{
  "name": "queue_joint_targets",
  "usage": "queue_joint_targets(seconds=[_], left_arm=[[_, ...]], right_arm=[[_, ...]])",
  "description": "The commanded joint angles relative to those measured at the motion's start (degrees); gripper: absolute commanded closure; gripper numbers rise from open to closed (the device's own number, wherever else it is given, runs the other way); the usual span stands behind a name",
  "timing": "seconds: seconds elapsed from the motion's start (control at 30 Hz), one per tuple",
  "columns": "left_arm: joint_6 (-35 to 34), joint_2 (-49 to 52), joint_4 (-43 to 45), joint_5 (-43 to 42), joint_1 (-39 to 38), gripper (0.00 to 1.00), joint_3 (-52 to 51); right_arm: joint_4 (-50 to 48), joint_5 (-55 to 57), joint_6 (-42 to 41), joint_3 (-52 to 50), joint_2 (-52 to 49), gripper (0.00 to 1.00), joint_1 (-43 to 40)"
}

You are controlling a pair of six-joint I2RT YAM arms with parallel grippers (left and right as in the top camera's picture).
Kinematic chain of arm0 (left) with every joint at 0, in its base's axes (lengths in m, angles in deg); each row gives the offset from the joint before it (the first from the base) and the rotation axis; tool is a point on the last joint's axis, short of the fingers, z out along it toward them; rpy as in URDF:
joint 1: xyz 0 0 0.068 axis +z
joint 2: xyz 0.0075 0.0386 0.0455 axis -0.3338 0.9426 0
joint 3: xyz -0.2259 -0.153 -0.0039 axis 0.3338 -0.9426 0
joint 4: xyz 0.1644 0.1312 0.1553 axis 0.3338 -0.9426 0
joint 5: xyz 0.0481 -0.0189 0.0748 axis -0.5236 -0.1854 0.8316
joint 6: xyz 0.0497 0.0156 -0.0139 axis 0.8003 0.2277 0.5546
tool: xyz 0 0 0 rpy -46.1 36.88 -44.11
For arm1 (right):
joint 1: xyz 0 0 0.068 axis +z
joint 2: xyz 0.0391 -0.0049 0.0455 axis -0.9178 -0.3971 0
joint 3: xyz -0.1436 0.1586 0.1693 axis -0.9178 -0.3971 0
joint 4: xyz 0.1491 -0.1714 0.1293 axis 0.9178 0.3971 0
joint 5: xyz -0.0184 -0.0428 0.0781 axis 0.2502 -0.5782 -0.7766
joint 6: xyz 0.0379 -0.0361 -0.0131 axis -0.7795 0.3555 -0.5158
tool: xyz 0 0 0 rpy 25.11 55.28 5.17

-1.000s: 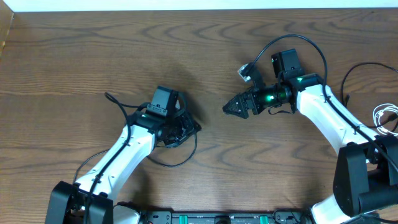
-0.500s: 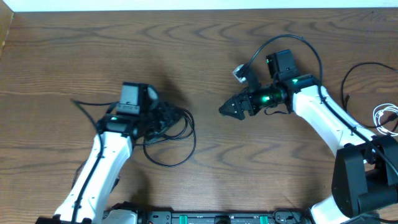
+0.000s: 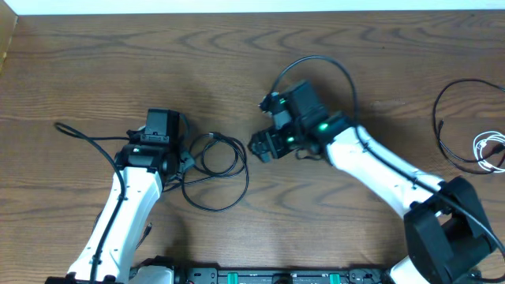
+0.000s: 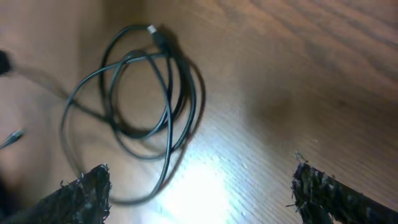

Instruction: Untangle cables

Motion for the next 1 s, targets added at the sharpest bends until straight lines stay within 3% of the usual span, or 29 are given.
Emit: queue_joint_targets(seconds=[0.0, 0.13, 0.5, 0.63, 0.7, 0.87, 0.9, 0.97], left_arm=[[0.8, 1.2, -0.2, 10.8, 0.3, 0.41, 0.2], [0.8, 2.5, 0.0, 14.6, 0.3, 0.41, -0.5], [0.8, 6.8, 2.2, 15.0, 0.5, 0.40, -1.9], [0.7, 6.8, 2.3, 14.5, 0.5, 0.41, -1.9], [0.8, 6.8, 2.4, 13.5, 0.5, 0.41, -1.9], [0.8, 6.8, 2.4, 13.3, 0.5, 0.41, -1.9], [0.8, 6.8, 2.4, 13.3, 0.5, 0.40, -1.9], [0.7, 6.8, 2.5, 13.3, 0.5, 0.41, -1.9]], right_arm=[[-1.9, 14.5, -7.3, -0.2, -1.4, 0.10, 4.8], [-5.0, 16.7, -7.3, -0.2, -3.9, 0.14, 8.5], [-15.2, 20.8, -10.1, -0.2, -13.4, 0.22, 12.6], [-16.3, 23.6, -10.1, -0.2, -15.1, 0.29, 12.6], [-15.7, 26.6, -10.1, -0.2, -15.7, 0.40, 12.6], [-13.4, 34.4, -10.1, -0.2, -15.6, 0.94, 12.5], [-13.2, 34.7, -10.1, -0.2, -15.5, 0.99, 12.3], [-12.6, 34.6, -10.1, -0.2, -15.0, 0.99, 12.0]])
